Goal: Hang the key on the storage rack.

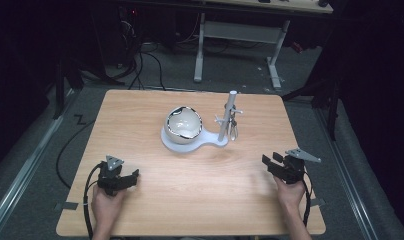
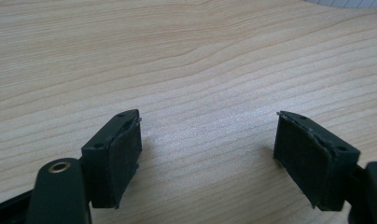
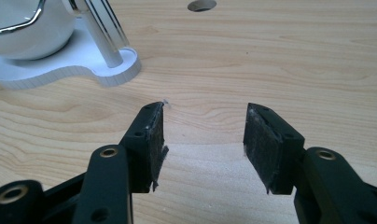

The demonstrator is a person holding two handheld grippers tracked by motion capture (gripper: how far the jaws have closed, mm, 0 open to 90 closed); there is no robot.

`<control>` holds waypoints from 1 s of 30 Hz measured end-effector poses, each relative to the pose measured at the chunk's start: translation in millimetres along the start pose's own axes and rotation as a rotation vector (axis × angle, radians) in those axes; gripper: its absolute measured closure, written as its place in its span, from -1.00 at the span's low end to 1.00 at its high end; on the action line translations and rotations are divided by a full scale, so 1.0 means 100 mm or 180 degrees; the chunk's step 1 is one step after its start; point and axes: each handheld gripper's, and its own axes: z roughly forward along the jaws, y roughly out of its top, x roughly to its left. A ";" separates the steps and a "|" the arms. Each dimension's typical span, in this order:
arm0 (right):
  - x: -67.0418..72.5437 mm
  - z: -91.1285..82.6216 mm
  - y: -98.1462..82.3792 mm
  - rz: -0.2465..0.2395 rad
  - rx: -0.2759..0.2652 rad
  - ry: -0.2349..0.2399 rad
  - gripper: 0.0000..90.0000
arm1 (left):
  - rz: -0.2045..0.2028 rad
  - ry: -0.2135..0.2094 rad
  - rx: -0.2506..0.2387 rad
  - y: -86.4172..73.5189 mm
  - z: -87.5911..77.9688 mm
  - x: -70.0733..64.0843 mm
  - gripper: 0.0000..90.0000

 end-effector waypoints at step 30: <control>0.06 0.36 -0.17 -0.0247 0.0451 -0.0246 -0.01 | 0.0000 0.0001 0.0000 0.00 0.00 0.00 -0.47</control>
